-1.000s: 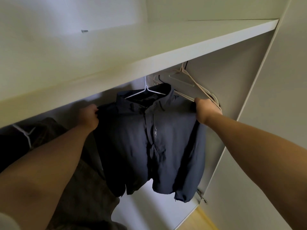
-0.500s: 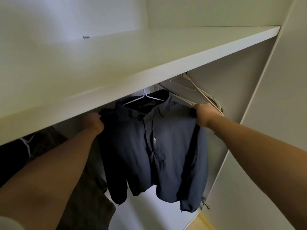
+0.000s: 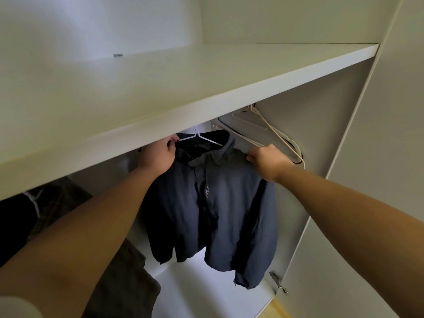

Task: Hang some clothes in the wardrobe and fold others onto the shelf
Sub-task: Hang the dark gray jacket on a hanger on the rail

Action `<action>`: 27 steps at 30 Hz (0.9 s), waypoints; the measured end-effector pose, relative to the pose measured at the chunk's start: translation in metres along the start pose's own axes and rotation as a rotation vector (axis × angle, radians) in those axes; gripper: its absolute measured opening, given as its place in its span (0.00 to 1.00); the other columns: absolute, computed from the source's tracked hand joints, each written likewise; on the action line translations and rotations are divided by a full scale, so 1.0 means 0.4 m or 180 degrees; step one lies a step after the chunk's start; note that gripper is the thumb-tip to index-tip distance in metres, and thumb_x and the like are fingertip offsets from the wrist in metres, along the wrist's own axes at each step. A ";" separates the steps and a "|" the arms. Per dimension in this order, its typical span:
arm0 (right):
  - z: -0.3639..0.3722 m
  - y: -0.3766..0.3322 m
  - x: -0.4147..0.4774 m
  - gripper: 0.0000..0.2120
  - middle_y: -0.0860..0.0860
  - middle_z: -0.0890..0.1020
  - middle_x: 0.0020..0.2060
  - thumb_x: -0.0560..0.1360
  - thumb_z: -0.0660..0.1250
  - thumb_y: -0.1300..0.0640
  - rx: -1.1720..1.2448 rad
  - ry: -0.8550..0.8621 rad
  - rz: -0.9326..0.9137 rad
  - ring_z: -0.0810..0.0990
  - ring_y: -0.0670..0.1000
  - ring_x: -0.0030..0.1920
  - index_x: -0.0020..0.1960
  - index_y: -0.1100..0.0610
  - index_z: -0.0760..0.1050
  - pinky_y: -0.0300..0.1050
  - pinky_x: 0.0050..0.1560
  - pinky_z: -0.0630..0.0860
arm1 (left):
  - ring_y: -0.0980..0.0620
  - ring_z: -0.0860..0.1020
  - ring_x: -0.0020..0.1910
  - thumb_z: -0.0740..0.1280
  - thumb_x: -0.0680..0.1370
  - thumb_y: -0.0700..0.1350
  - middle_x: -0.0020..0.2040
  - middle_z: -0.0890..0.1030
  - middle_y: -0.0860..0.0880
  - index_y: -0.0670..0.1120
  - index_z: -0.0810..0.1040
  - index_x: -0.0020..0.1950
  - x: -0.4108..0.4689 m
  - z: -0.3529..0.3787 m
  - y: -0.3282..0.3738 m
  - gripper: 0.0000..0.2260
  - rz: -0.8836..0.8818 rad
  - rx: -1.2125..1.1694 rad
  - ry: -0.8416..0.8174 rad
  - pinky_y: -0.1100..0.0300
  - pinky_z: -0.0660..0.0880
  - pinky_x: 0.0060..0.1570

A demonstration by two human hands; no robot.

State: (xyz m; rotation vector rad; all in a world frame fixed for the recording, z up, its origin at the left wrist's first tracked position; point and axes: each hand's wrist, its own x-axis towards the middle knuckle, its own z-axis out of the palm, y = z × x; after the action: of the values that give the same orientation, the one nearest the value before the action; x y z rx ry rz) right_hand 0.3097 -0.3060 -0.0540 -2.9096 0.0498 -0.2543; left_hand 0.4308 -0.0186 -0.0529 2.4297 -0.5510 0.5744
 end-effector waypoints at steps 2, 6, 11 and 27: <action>0.001 -0.006 0.000 0.13 0.62 0.81 0.49 0.83 0.57 0.57 0.0025 -0.0065 0.0016 0.79 0.64 0.52 0.55 0.60 0.78 0.53 0.48 0.76 | 0.46 0.78 0.47 0.61 0.80 0.41 0.51 0.82 0.47 0.48 0.81 0.56 0.007 -0.002 0.010 0.11 -0.0226 0.0013 -0.0027 0.58 0.71 0.48; -0.001 -0.008 -0.001 0.11 0.62 0.81 0.49 0.83 0.56 0.56 -0.0063 -0.0208 -0.0046 0.79 0.64 0.50 0.54 0.59 0.76 0.50 0.43 0.73 | 0.41 0.78 0.46 0.59 0.81 0.47 0.45 0.82 0.42 0.44 0.81 0.49 0.015 -0.009 0.081 0.13 -0.0219 0.0149 0.0083 0.51 0.76 0.48; 0.010 0.000 -0.021 0.10 0.62 0.80 0.47 0.83 0.57 0.56 -0.0184 -0.0107 -0.0109 0.80 0.64 0.47 0.54 0.59 0.75 0.51 0.41 0.72 | 0.46 0.77 0.43 0.58 0.82 0.53 0.41 0.80 0.49 0.48 0.81 0.48 0.010 0.007 0.142 0.15 -0.0051 0.0052 -0.0181 0.56 0.72 0.41; 0.019 -0.051 -0.103 0.14 0.62 0.79 0.49 0.84 0.54 0.52 0.0139 -0.0161 -0.0254 0.79 0.65 0.48 0.57 0.60 0.74 0.49 0.41 0.69 | 0.48 0.77 0.44 0.68 0.75 0.61 0.44 0.78 0.50 0.47 0.74 0.47 -0.044 0.031 0.298 0.18 0.0202 0.0152 0.0451 0.53 0.73 0.45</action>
State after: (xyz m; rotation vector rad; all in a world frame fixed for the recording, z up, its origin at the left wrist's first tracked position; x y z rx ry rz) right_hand 0.2709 -0.2825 -0.0636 -2.8766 -0.0791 -0.1926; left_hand 0.3601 -0.1110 -0.0192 2.3998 -0.5624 0.7879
